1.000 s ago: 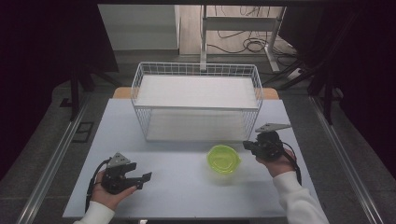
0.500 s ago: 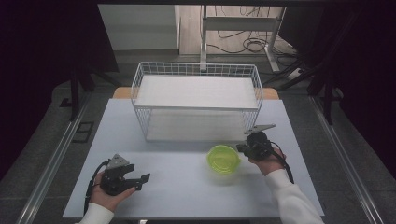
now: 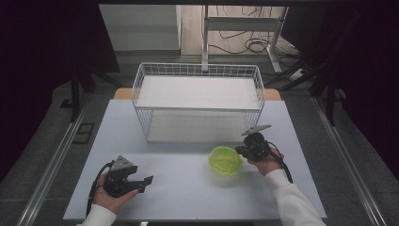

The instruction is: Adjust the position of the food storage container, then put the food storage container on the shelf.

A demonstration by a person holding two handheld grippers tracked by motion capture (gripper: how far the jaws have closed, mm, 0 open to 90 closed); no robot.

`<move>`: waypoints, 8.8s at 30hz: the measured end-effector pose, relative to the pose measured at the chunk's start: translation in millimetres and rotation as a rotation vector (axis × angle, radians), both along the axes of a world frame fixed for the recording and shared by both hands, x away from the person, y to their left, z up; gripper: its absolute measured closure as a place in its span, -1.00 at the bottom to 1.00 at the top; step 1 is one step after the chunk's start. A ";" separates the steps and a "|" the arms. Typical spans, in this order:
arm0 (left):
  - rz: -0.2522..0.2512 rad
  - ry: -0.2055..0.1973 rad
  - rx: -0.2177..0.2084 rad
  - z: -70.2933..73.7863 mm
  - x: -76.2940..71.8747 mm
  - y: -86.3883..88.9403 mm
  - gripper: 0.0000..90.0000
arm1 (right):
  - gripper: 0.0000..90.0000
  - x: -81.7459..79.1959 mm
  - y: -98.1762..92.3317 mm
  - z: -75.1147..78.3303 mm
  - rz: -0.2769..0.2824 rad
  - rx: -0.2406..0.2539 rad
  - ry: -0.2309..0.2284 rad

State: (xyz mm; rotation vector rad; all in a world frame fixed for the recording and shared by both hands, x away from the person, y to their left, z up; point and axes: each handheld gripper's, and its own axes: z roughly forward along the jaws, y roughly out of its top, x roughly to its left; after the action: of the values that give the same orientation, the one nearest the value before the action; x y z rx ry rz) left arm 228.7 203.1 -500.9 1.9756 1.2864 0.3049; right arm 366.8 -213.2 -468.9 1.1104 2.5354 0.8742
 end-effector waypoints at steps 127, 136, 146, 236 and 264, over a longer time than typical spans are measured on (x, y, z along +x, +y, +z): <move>-0.102 0.051 -0.200 12.7 15.9 -31.8 -0.51 | -0.41 -95.4 -2.3 4.8 -0.024 0.333 -0.065; -0.083 0.150 -0.344 12.5 26.5 -38.4 -0.38 | -0.31 -96.0 0.8 4.6 -0.049 0.420 -0.013; -0.081 0.231 -0.409 3.8 44.8 -48.0 -0.24 | -0.09 -89.5 12.9 -1.4 -0.078 0.446 0.057; -0.242 0.199 -0.597 52.4 68.6 -59.0 0.83 | 0.80 -53.0 28.1 37.1 0.053 0.632 0.172; -0.247 0.117 -0.607 102.7 99.2 -56.7 0.83 | 0.80 -23.6 30.8 91.1 0.073 0.637 0.081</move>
State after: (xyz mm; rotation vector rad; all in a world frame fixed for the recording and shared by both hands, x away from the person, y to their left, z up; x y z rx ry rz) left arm 327.8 146.5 -398.3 1.6099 1.0285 -0.2977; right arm 343.2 -182.4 -377.7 1.2281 2.4273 1.7670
